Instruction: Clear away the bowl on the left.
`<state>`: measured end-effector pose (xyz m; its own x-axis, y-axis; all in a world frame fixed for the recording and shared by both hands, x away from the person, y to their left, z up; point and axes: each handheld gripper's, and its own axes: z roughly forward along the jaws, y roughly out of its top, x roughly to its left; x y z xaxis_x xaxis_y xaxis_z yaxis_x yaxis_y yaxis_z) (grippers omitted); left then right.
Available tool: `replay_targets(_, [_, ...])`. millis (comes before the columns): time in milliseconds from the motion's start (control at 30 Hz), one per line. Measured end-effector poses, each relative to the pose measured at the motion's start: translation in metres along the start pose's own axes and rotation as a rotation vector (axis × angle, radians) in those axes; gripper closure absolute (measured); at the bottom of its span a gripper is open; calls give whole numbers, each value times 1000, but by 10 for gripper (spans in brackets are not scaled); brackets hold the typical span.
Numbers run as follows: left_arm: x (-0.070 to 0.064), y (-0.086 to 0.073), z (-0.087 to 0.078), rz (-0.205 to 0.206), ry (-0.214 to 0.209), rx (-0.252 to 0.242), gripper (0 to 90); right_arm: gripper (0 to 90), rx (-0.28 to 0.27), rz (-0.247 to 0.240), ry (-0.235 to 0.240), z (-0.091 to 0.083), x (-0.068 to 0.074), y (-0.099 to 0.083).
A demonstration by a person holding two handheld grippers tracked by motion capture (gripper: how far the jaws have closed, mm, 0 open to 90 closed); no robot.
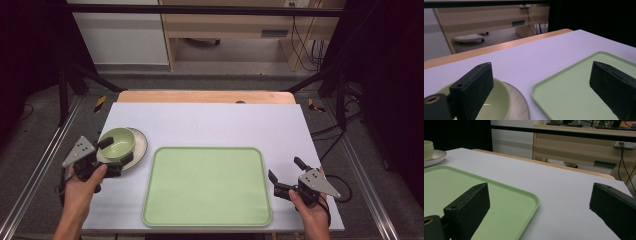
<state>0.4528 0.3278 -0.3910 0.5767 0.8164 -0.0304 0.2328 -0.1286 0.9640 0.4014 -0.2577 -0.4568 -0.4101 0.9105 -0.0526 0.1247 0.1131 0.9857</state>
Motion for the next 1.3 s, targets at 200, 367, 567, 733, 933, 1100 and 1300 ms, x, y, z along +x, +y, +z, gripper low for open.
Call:
replay_targets(200, [24,16,0,23,72,58,49,34,-3,6,-5,1,0,0])
replay_targets(367, [45,28,9,-20,112,114,55,34,-4,20,-16,-1,0,0])
replay_targets(567, [59,34,19,-11,146,167,60,34,1,14,-18,0,0,-1])
replay_targets(733, [68,33,28,-42,151,215,86,34,-13,14,-15,-3,-1,1])
replay_targets(933, [75,23,37,-92,156,247,98,34,-5,14,-13,-1,-2,0])
replay_targets(1100, [78,17,42,-89,190,292,144,34,-7,10,-11,-1,-1,1])
replay_targets(1300, [80,13,43,-83,218,338,217,34,-8,9,-13,-1,-1,0])
